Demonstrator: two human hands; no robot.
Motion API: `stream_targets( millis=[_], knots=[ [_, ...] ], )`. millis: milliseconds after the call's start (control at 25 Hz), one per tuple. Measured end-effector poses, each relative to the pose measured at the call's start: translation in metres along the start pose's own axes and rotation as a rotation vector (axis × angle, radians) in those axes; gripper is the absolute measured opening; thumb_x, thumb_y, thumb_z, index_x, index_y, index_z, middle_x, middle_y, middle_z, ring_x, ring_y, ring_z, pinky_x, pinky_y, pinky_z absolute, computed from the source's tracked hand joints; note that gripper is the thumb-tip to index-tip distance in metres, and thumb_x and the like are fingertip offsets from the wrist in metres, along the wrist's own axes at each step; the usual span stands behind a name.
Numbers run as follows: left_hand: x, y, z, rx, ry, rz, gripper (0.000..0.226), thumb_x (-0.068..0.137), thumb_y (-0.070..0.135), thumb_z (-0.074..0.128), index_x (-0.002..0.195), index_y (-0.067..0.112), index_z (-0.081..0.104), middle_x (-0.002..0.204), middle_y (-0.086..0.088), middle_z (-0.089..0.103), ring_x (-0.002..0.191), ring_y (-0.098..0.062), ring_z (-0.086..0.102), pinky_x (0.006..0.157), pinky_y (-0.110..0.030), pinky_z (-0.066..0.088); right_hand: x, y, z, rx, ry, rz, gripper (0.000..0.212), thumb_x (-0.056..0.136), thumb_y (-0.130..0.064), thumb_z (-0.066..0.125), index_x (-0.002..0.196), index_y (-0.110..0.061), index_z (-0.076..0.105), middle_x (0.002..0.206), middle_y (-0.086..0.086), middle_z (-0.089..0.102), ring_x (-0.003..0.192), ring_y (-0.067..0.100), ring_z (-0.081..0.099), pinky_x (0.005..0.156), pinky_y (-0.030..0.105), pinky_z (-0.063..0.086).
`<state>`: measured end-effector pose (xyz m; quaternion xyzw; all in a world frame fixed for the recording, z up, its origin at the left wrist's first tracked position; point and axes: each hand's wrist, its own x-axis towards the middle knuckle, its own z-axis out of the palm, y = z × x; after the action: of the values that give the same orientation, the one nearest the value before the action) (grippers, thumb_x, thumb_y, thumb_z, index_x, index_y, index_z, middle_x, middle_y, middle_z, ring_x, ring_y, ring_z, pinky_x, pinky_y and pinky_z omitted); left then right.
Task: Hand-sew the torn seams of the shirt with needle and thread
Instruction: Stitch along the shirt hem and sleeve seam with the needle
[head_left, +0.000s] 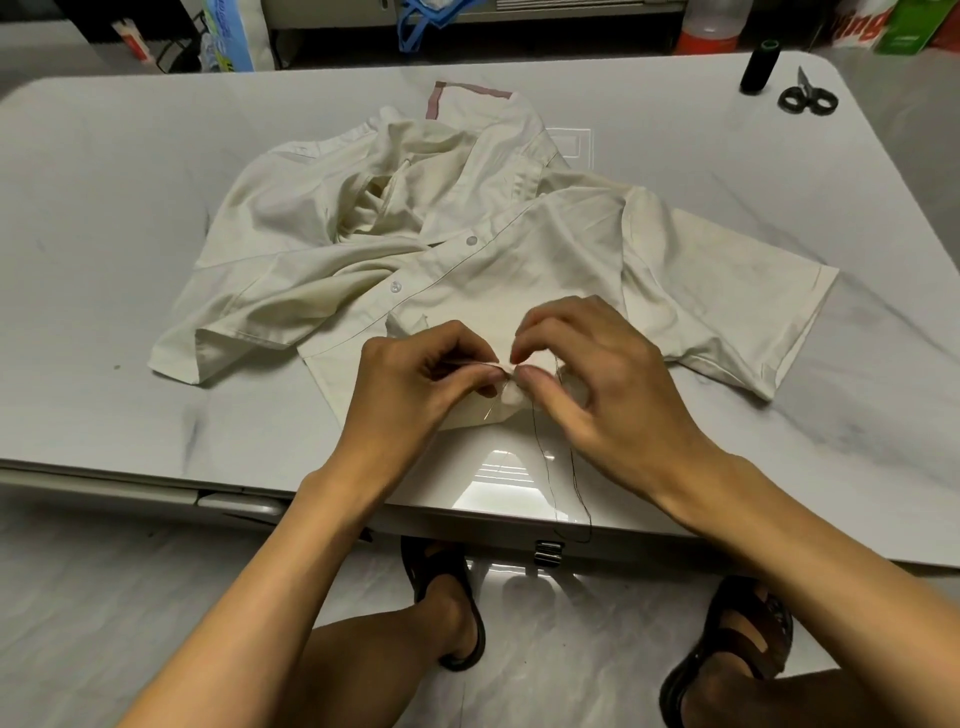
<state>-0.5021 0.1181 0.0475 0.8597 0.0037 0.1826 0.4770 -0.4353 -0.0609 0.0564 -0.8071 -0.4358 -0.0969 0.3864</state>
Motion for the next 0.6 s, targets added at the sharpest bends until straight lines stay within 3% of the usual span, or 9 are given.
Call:
stream_targets(
  millis=[120,240,600],
  knots=[
    [0.0013,0.0036,-0.0018,-0.090,-0.059,-0.118,0.004,0.084,0.005,0.076,0.084,0.003,0.073,0.072,-0.005,0.074,0.071,-0.016,0.074,0.074,-0.032,0.059,-0.0023,0.0006,0.0025,-0.193,-0.007,-0.115,0.014,0.082,-0.020,0.070,0.096,-0.021,0.073,0.113,0.001,0.062,0.096,0.021,0.052,0.080,0.031,0.038],
    [0.0024,0.0054,-0.0037,-0.124,-0.085,-0.156,0.005,0.084,0.007,0.076,0.084,0.004,0.073,0.073,-0.004,0.074,0.072,-0.017,0.074,0.074,-0.029,0.058,-0.0022,0.0005,0.0044,-0.278,-0.012,-0.132,0.016,0.079,-0.023,0.072,0.095,-0.024,0.075,0.111,0.000,0.064,0.095,0.020,0.049,0.079,0.030,0.030],
    [0.0054,0.0056,-0.0069,-0.262,-0.147,-0.247,0.001,0.088,0.002,0.071,0.089,0.001,0.072,0.075,-0.011,0.075,0.075,-0.025,0.075,0.078,-0.027,0.056,0.0010,0.0040,0.0050,-0.351,0.121,-0.208,0.012,0.090,-0.025,0.067,0.087,-0.019,0.077,0.101,0.002,0.069,0.089,0.020,0.047,0.074,0.034,0.031]
  ],
)
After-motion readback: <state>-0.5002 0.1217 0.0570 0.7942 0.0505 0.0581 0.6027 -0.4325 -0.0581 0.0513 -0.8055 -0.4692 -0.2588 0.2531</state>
